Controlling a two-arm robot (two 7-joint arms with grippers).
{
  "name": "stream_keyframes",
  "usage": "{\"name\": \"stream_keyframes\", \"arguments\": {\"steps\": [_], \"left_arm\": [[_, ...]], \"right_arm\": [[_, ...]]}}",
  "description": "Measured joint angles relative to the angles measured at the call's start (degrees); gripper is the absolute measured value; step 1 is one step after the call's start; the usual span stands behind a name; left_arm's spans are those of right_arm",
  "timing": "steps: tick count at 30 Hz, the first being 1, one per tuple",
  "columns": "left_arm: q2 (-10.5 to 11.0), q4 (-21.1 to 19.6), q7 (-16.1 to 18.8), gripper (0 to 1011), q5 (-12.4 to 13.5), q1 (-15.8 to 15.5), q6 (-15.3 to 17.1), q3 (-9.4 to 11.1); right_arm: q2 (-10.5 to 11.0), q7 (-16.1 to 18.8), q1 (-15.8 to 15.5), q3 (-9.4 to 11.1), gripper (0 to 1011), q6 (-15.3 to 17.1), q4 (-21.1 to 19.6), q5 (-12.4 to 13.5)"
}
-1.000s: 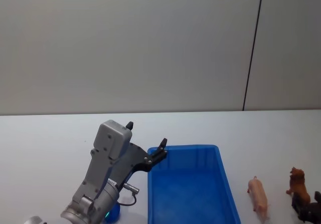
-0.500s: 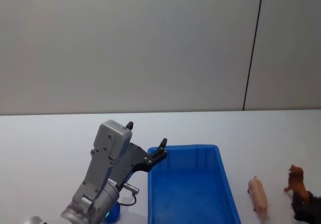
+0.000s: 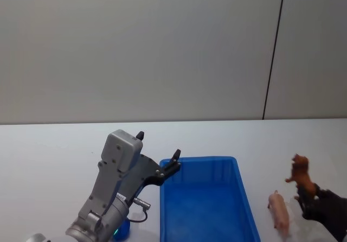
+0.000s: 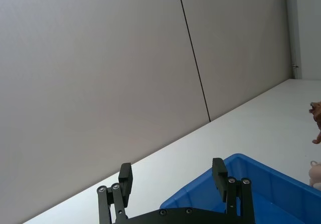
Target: Pick up the two dolls from the table and place them into the box.
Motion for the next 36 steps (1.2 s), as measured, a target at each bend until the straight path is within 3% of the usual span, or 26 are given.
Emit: {"name": "stream_keyframes", "arguments": {"steps": [23,31,36], "left_arm": [[0.0,0.0,0.0,1001,0.0,0.0,0.0,0.0],[0.0,0.0,0.0,1001,0.0,0.0,0.0,0.0],[0.0,0.0,0.0,1001,0.0,0.0,0.0,0.0]], "right_arm": [[-2.9,15.0,3.9,-3.9,303,0.9,-2.4,-1.0],[-5.4,20.1,6.2,-6.5,548,2.6,-1.6,-2.5],[-6.7,21.4,7.4,-7.7,692,3.5,-0.9,-3.5]]}}
